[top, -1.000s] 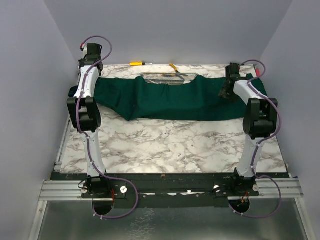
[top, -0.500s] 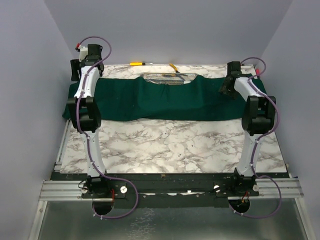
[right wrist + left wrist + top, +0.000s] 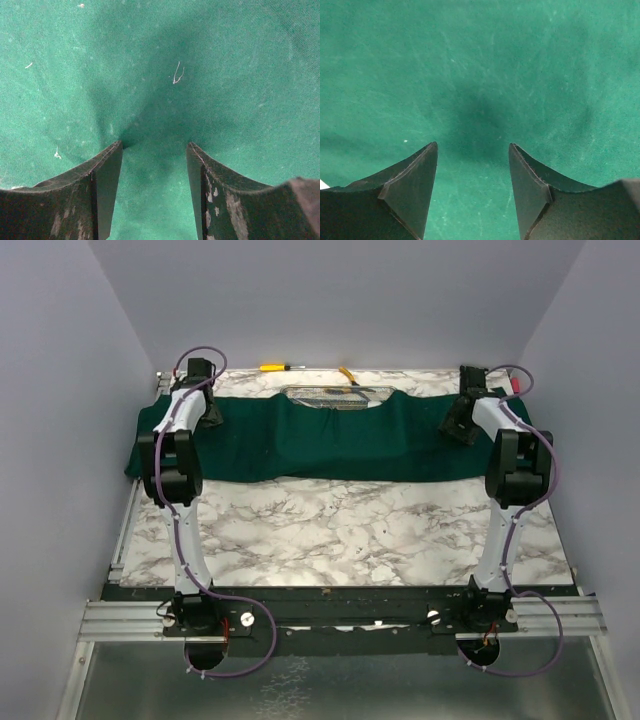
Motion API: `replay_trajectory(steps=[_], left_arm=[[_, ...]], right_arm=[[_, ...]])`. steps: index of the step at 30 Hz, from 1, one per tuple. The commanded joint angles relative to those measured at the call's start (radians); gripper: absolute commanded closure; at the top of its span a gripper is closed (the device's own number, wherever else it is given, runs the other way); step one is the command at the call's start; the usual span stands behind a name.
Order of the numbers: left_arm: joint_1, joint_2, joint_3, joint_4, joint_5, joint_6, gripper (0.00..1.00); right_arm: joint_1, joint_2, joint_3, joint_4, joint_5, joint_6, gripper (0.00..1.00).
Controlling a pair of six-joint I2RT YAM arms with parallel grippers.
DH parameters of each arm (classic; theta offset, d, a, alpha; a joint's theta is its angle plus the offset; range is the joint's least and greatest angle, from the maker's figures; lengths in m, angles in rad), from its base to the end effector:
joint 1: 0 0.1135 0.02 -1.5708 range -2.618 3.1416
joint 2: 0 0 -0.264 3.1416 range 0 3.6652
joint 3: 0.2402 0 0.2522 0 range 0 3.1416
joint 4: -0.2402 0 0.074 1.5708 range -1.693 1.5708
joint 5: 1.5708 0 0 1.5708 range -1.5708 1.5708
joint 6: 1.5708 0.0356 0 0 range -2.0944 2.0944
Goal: Open and lay out the surgical kit
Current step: Open the surgical kit at the center of the board.
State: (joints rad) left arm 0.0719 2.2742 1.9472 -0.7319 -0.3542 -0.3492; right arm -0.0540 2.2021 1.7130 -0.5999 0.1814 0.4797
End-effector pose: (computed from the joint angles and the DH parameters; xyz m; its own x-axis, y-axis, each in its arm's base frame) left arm 0.4924 0.0478 0.1994 -0.7361 -0.3747 -0.5637 -0.5200 0.8462 0.1165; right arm 0.4697 -0.0318 0.1679 -0.7220 0.4936 -0.4849 0.5295 0.8452 0.0720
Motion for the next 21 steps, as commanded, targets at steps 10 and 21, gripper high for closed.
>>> replay_trajectory(steps=[10, 21], left_arm=[[-0.004, -0.054, -0.308, 0.027, 0.133, -0.296, 0.42], [0.004, -0.039, -0.336, 0.071, 0.139, -0.264, 0.42]], right_arm=[[-0.065, 0.056, -0.048, -0.072, -0.013, 0.024, 0.42], [-0.067, 0.074, -0.046, -0.084, -0.030, 0.031, 0.42]])
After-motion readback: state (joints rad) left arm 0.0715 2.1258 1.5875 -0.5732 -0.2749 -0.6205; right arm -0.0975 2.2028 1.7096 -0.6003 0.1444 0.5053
